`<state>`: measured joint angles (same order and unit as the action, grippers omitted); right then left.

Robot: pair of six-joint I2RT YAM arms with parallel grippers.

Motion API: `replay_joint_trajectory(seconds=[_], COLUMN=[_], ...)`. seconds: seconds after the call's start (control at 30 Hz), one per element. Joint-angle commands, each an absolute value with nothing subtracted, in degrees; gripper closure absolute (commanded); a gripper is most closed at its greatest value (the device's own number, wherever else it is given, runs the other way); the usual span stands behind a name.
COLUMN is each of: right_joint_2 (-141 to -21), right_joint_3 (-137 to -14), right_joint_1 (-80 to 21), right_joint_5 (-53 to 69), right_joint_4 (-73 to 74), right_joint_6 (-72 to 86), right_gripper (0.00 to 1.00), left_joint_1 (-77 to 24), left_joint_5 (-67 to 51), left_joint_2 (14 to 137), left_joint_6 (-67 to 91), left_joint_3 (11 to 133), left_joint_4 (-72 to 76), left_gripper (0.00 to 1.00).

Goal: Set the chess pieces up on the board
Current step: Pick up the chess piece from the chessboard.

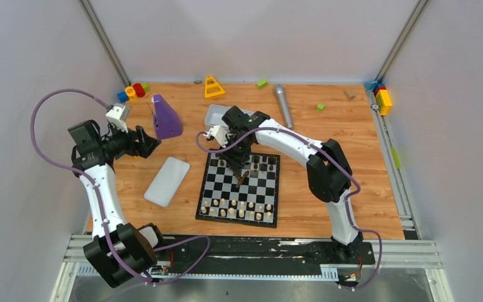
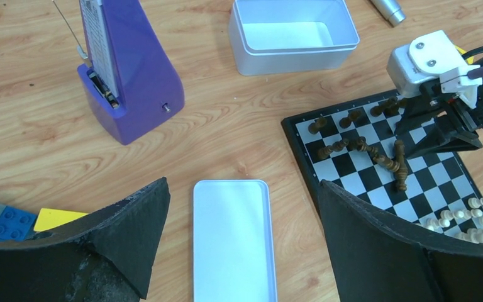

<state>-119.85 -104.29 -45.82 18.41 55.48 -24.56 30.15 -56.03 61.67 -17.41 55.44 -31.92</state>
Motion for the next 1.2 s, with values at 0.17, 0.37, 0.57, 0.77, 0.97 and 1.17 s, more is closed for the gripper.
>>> replay_joint_trajectory(seconds=[0.17,0.37,0.57,0.77,0.97,1.17], right_joint_2=[-120.72,-122.52,-123.95,-124.43,-123.56,-120.13], right_joint_3=[-100.88,-100.31,-100.15,-99.43,-99.32,-99.77], right_joint_1=[-46.31,-46.92,-47.71,-48.59,-48.69,-48.12], right_joint_5=[21.17,20.77,19.97,18.51,17.45,21.02], right_joint_4=[54.23,53.33,53.16,52.84,52.8,53.41], right_joint_6=[-22.87,-22.85,-22.82,-22.85,-23.23,-24.83], right_gripper=[0.6,0.59,0.61,0.66,0.81,0.95], left_joint_1=[28.13,26.9,26.48,26.37,25.92,22.6], left_joint_5=[-54.86,-54.04,-53.66,-53.75,-54.71,-59.62], left_joint_2=[60.5,61.35,61.75,61.86,61.92,62.03], left_joint_6=[-20.89,-21.28,-22.31,-23.2,-24.63,-29.48], left_joint_3=[55.32,55.54,55.57,55.74,55.66,55.52], left_joint_4=[-31.14,-31.02,-31.31,-31.46,-31.84,-33.93], left_gripper=[0.06,0.06,0.06,0.06,0.07,0.12])
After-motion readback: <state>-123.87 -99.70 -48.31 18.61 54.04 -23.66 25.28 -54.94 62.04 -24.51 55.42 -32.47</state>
